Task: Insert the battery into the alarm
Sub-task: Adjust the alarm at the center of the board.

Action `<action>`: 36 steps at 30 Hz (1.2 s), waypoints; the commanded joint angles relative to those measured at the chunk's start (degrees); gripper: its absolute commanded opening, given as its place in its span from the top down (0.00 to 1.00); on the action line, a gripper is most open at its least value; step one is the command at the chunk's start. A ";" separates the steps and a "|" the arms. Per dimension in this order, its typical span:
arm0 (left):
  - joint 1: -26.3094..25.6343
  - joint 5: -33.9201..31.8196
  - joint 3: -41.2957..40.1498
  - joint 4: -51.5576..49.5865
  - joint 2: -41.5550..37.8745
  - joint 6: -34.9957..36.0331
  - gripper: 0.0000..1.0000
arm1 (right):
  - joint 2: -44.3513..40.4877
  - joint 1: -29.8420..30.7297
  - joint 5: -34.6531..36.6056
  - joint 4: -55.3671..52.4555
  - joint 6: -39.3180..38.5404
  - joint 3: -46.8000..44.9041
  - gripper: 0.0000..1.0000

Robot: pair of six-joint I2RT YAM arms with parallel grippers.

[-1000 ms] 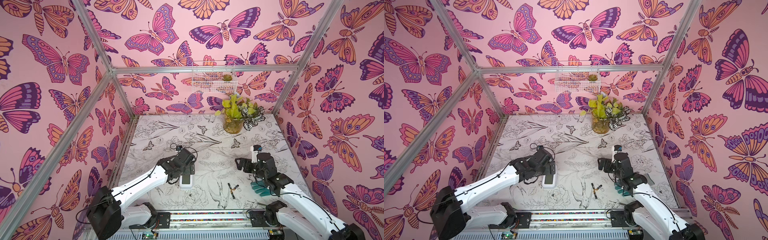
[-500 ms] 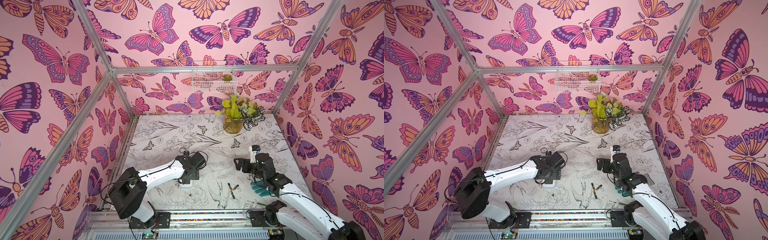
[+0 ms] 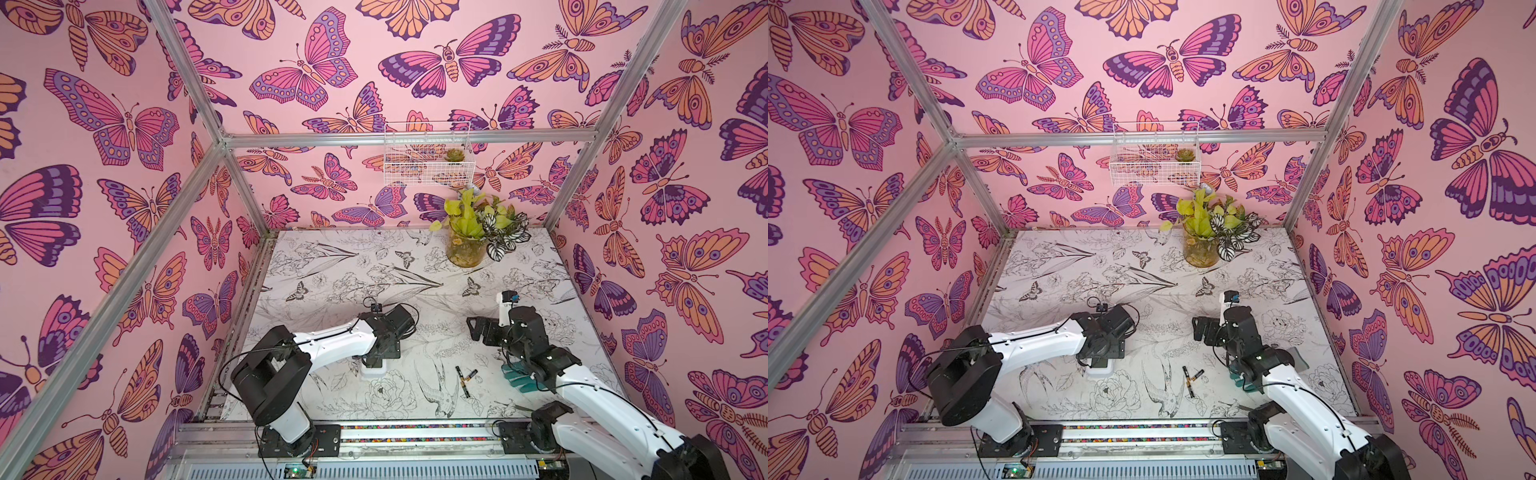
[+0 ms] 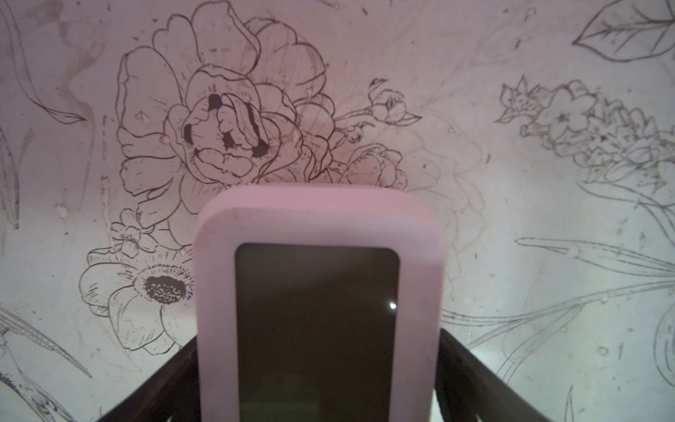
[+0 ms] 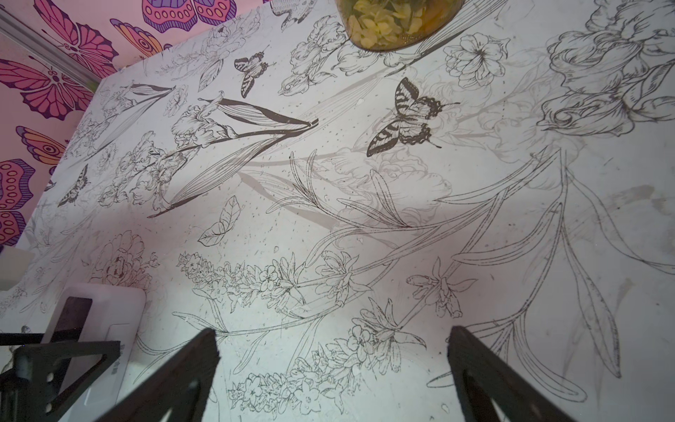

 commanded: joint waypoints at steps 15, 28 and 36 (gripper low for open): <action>0.93 3.04 -3.25 5.75 -8.87 -2.66 0.24 | -4.65 0.90 -7.11 4.41 -0.15 -1.87 0.01; 3.35 18.26 -14.15 39.67 -25.14 -15.10 0.27 | -8.64 27.71 -2.22 -0.07 3.41 4.76 0.01; 3.31 20.73 -15.39 44.15 -24.44 -19.17 0.28 | 2.63 40.14 12.48 -0.35 2.45 11.91 0.01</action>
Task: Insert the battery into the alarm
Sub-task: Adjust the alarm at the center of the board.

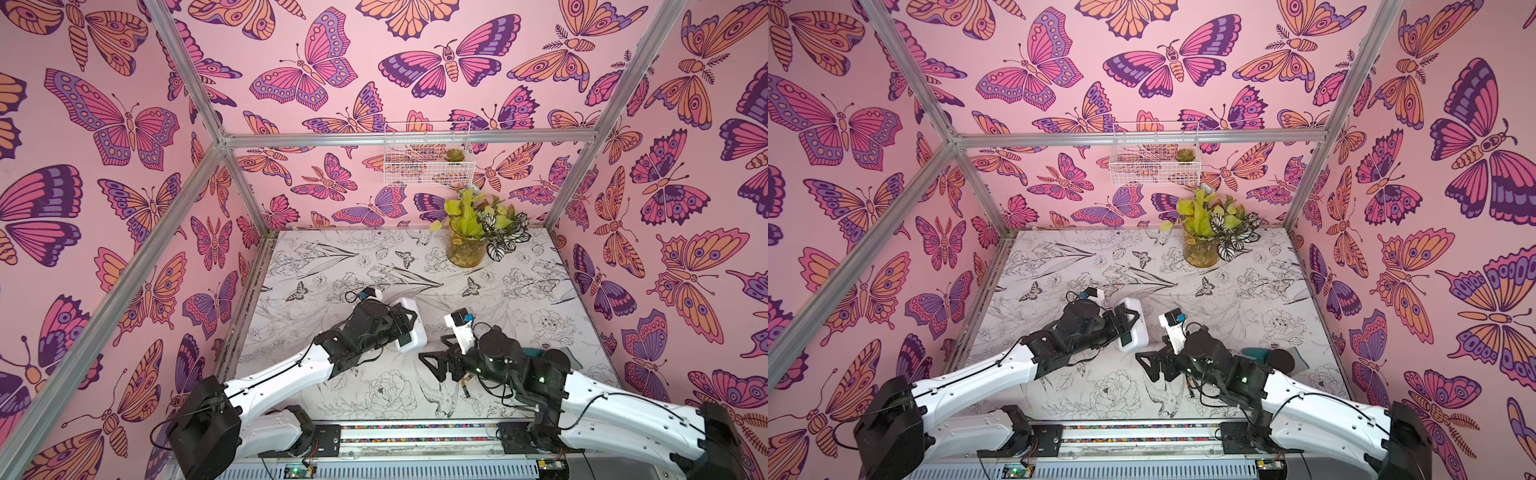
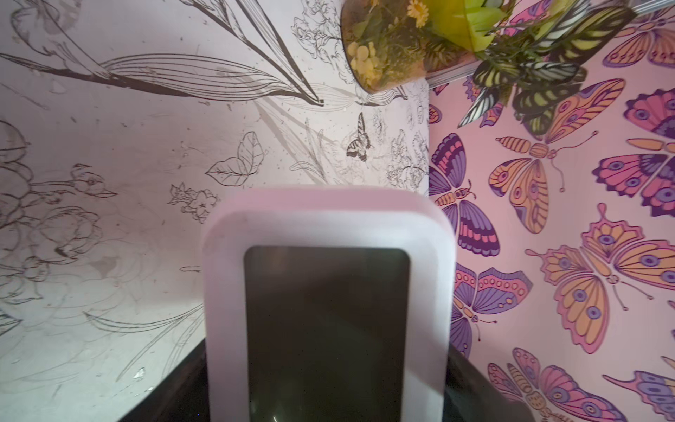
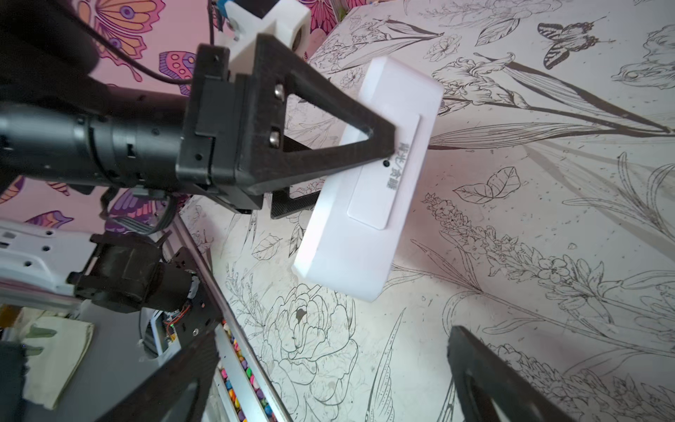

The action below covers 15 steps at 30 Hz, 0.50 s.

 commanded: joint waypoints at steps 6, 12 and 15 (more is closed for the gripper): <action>0.30 3.65 -2.59 8.05 -0.48 -4.65 0.29 | 7.66 1.98 10.99 -0.29 1.32 5.38 0.06; 0.21 3.93 -3.30 9.38 -1.30 -5.98 0.30 | 11.13 2.05 9.54 1.45 2.05 6.92 0.26; 0.21 4.11 -3.35 9.37 -1.49 -6.22 0.30 | 12.03 2.06 9.01 2.14 2.22 7.37 0.38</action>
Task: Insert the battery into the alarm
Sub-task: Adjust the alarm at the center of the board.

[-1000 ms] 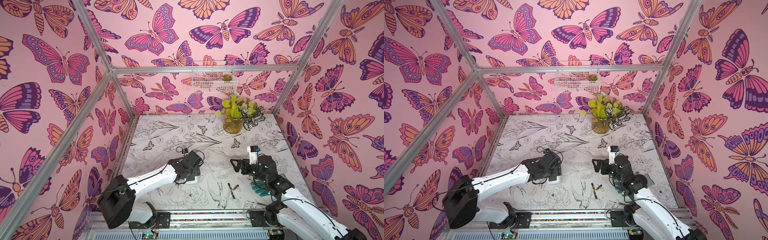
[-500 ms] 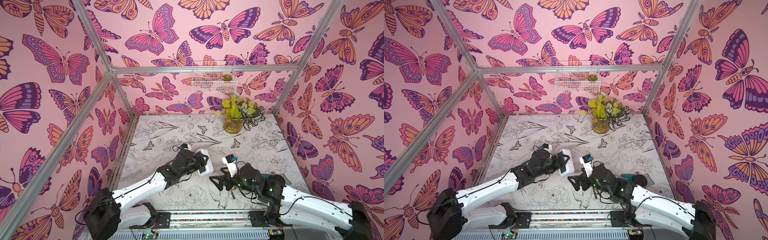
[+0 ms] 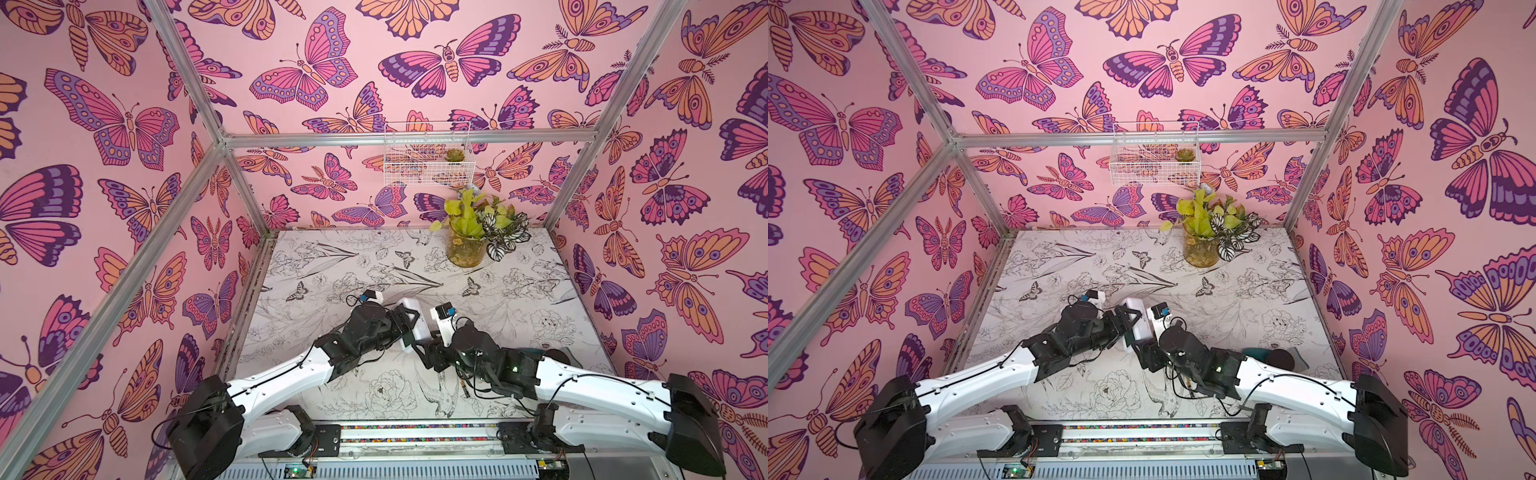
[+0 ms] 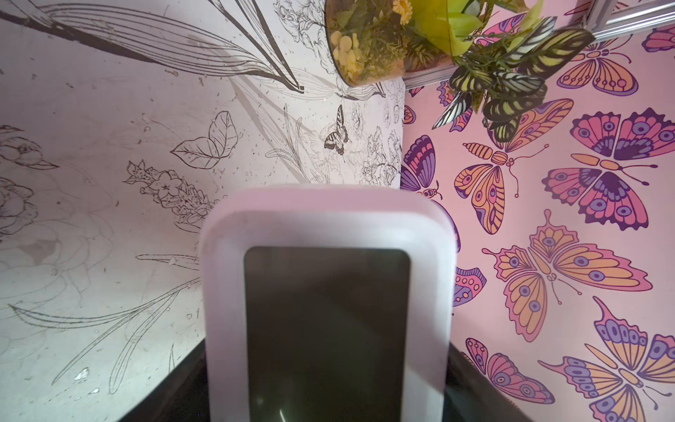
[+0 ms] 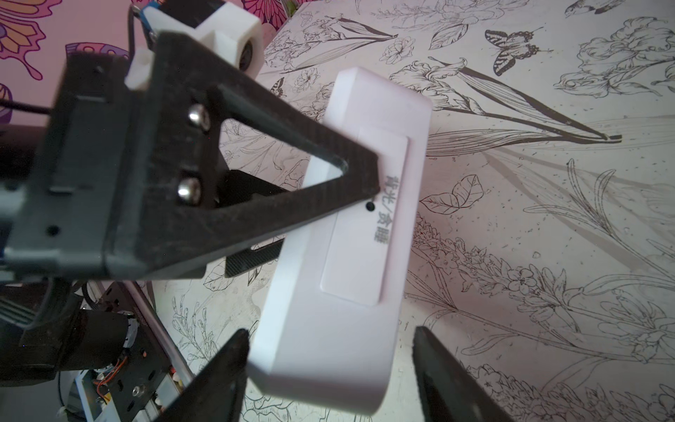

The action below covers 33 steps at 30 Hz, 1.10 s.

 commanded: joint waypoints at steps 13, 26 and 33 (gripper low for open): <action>0.19 -0.42 -2.02 4.12 -2.85 -1.64 0.30 | 2.76 0.56 0.96 1.44 0.87 3.18 0.67; 0.19 0.98 -2.43 5.28 -3.82 -3.04 0.29 | 3.98 0.59 3.24 2.42 2.29 3.86 0.28; -0.16 0.66 -3.21 5.55 -5.18 -3.32 0.29 | 4.85 0.61 2.22 2.08 2.37 5.07 0.56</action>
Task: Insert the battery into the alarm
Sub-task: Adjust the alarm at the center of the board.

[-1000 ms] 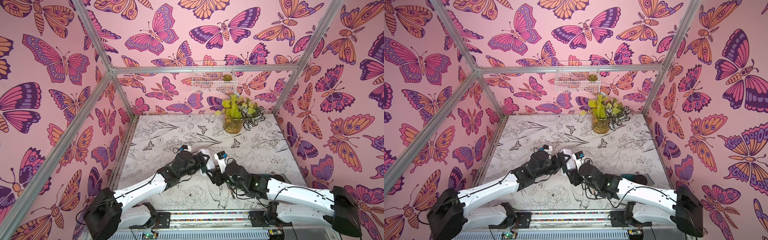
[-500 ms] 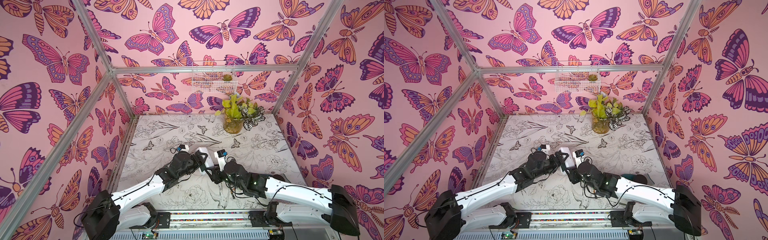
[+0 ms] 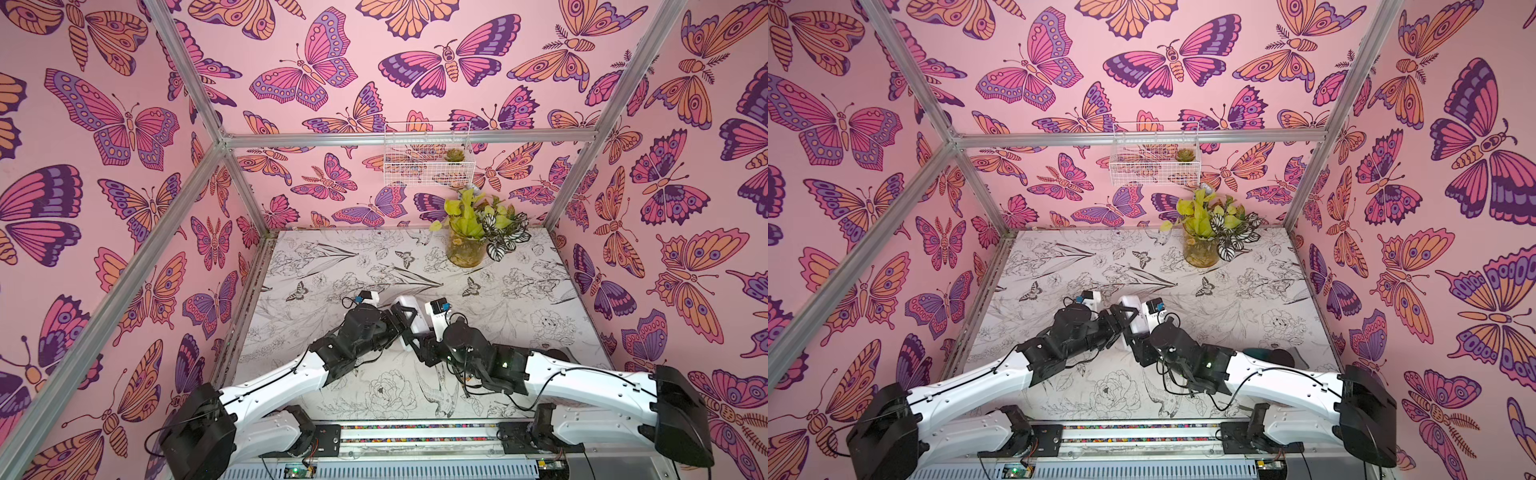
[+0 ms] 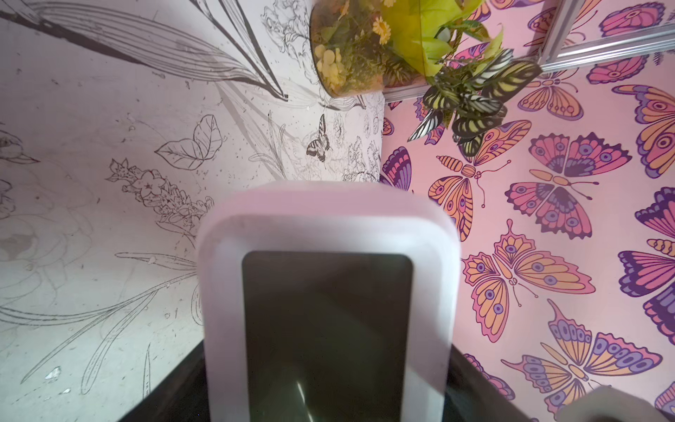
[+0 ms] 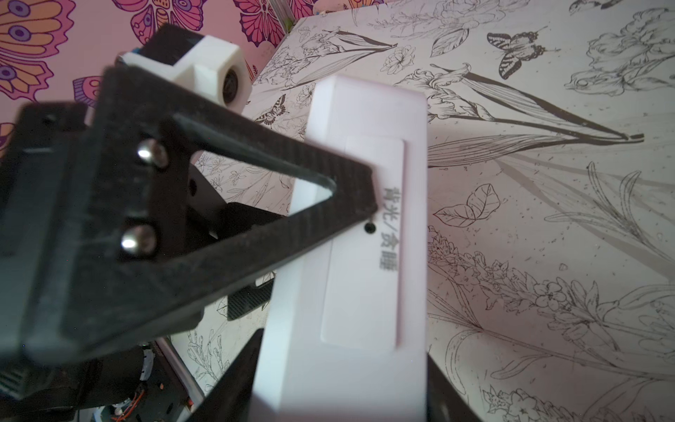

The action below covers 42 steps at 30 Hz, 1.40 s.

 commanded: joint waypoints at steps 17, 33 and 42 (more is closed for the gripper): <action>2.52 -8.69 -6.16 -18.55 -11.34 2.28 0.00 | 6.41 0.36 22.48 -19.76 -5.39 3.63 0.71; 10.48 -10.96 -10.83 -32.22 -21.51 3.24 0.00 | 34.44 7.20 39.09 -32.77 -1.52 20.68 0.61; 13.28 -11.45 -11.81 -35.66 -24.88 3.91 0.00 | 41.70 12.46 39.69 -37.20 2.42 26.10 0.37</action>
